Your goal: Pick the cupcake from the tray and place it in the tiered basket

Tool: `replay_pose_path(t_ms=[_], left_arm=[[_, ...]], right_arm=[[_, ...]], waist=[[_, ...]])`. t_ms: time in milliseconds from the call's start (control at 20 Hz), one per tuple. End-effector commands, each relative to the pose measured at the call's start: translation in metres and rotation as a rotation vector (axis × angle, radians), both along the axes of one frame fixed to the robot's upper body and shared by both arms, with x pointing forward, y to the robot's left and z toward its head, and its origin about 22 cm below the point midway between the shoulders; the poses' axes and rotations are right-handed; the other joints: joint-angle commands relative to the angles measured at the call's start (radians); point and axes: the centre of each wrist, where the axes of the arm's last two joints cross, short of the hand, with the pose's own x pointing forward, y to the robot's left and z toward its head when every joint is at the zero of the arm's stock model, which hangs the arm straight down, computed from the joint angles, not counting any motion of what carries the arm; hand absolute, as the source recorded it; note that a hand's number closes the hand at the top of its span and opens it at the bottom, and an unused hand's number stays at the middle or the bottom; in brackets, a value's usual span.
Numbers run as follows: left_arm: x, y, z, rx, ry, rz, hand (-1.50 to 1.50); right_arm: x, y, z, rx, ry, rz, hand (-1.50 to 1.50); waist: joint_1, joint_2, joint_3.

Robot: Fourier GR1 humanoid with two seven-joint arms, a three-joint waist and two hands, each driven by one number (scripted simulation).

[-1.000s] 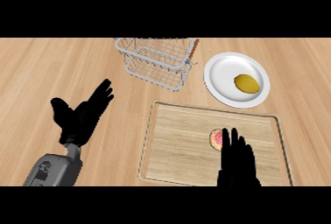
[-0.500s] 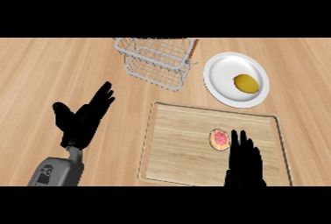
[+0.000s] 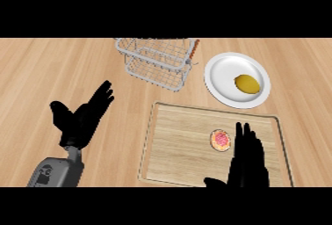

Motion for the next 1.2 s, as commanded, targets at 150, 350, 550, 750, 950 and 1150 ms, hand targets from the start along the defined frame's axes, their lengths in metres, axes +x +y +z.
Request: replay_pose_path(t_ms=[150,350,550,750,950,1150], left_arm=[[-0.012,0.01,0.002,0.005,0.015,-0.004,0.0],[-0.002,0.008,0.014,0.007,-0.009,0.001,0.0],[-0.005,0.014,0.001,-0.009,0.001,0.001,0.0],[0.008,-0.006,0.007,-0.007,0.001,-0.005,0.0],[-0.005,0.002,0.005,0.009,0.003,0.002,0.0],[0.011,-0.011,0.008,0.004,-0.004,0.004,0.0]], right_arm=[[0.008,-0.001,-0.009,0.031,0.005,-0.018,-1.5],[0.041,-0.01,-0.022,0.067,0.01,-0.018,-1.5],[0.036,-0.039,-0.037,0.046,0.007,-0.024,-1.5],[0.043,-0.011,-0.056,0.032,0.029,0.016,-1.5],[0.056,-0.012,-0.052,0.059,0.04,0.124,1.5],[0.063,-0.009,-0.069,0.034,-0.015,0.157,1.5]], waist=[[0.001,0.0,0.0],[0.005,0.001,0.0],[0.002,0.0,0.0],[0.002,0.001,0.0],[0.008,0.001,0.0],[0.005,0.003,0.0]])
